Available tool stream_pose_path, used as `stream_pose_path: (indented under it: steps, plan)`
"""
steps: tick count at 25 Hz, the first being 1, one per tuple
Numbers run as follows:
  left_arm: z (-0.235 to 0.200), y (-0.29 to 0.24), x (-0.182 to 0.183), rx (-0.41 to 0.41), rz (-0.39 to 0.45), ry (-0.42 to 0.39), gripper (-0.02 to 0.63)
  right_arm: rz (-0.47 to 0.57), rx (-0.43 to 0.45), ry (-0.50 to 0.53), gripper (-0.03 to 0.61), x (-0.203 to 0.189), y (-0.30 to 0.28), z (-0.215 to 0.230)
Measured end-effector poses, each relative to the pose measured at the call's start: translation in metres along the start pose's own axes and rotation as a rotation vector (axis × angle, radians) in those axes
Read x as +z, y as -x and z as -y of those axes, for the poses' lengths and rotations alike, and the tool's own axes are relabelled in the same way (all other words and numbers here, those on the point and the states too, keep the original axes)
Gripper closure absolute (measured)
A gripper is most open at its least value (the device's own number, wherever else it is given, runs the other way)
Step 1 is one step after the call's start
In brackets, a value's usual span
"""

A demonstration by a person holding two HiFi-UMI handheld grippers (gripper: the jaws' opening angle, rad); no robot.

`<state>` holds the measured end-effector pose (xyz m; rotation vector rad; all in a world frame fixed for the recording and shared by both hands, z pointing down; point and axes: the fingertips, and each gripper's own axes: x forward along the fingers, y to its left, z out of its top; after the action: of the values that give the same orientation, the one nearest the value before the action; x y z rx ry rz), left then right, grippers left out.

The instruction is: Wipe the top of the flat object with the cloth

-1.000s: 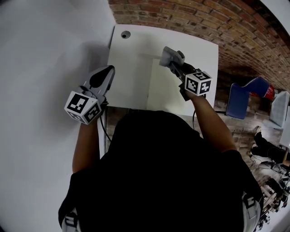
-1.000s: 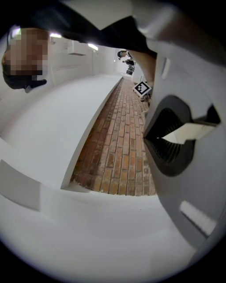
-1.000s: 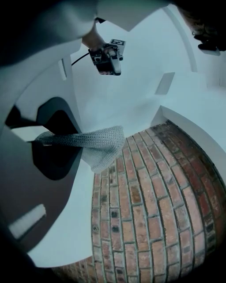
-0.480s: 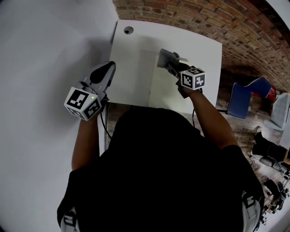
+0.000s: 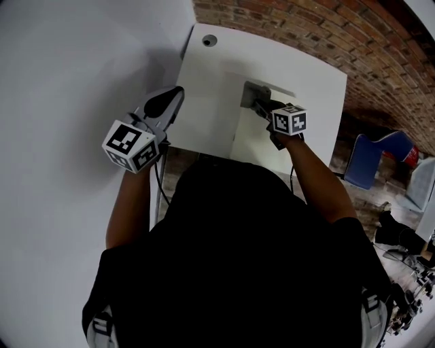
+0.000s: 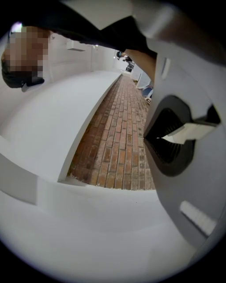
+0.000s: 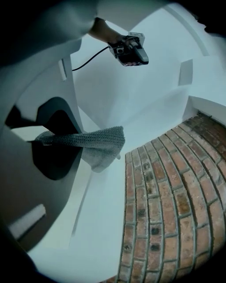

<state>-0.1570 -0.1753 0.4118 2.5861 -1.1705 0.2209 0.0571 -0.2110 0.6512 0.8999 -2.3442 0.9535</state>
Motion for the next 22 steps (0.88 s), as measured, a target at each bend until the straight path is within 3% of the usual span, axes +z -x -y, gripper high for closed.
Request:
stream_pose_path:
  steps: [12,22]
  plan:
    - [-0.019,0.004,-0.009,0.027,-0.027,0.020,0.612,-0.088,0.000,-0.074,0.568,-0.030,-0.034,0.013]
    - [-0.020,-0.004,-0.005,0.012,-0.034,0.016,0.612,-0.095,-0.013,-0.126,0.568,-0.040,-0.037,0.025]
